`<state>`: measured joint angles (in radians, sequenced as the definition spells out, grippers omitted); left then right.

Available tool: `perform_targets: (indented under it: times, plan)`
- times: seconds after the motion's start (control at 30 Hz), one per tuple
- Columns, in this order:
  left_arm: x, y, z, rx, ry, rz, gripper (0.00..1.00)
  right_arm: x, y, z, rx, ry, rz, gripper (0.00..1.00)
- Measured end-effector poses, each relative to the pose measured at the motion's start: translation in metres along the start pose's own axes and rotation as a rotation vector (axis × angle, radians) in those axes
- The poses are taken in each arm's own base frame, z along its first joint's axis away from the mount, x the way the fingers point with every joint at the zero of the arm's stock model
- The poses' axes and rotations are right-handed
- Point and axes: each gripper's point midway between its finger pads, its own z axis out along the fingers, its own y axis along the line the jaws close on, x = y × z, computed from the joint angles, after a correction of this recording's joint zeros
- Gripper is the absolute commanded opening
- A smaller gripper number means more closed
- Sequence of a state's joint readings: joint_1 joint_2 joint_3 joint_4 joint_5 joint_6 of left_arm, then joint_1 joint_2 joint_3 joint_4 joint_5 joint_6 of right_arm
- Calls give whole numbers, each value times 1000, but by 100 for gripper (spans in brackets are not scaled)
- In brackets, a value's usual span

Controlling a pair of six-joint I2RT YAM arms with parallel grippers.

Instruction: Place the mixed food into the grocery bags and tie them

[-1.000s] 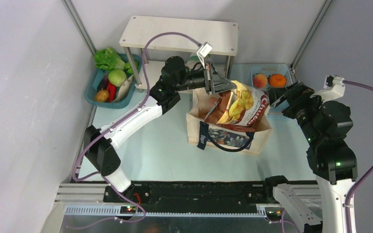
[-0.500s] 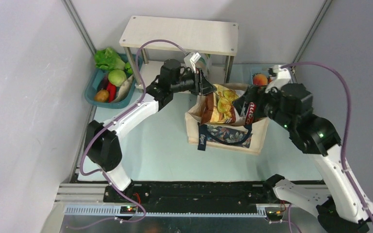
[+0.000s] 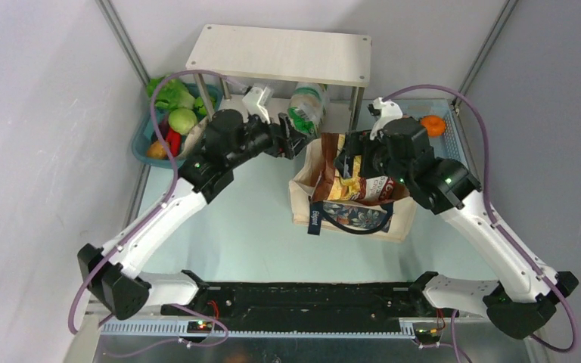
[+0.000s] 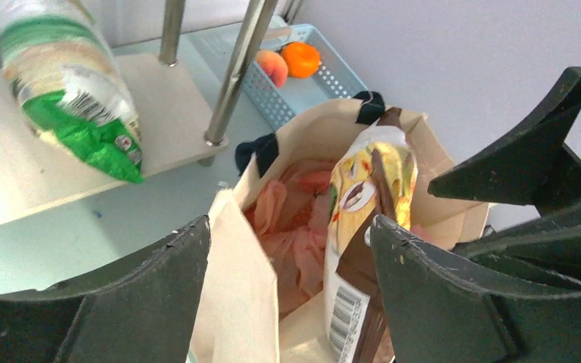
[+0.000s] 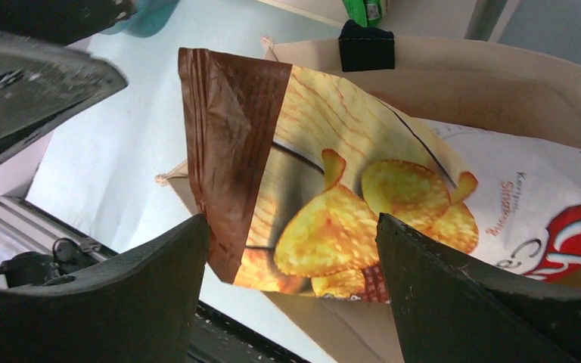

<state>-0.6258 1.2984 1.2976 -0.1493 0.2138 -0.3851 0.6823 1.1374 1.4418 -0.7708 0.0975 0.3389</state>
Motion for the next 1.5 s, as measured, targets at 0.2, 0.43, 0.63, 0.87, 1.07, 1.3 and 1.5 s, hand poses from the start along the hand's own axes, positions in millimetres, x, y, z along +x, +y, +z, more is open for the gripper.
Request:
perform_targets:
  times: [0.2, 0.43, 0.63, 0.87, 1.07, 1.3, 1.5]
  plan:
    - [39, 22, -6, -77, 67, -24, 77, 17, -1, 28, 55, 66, -17, 82]
    - [100, 40, 9, -111, 247, -58, 72, 28, -6, 46, 108, 105, -26, 84]
    - [115, 37, 14, -97, 302, -60, 7, 26, -16, 53, 173, 94, -28, 82]
    - [117, 35, 11, -111, 350, -67, 0, 15, -33, 62, 297, 56, -52, 73]
    - [114, 30, -7, -120, 366, -81, 0, 20, -44, 81, 373, 88, -99, 62]
    - [114, 33, -17, -155, 369, -84, 0, 63, -18, 92, 233, 246, -146, 64]
    - [113, 37, -17, -185, 360, -93, 3, 100, -11, 83, 159, 378, -151, 63]
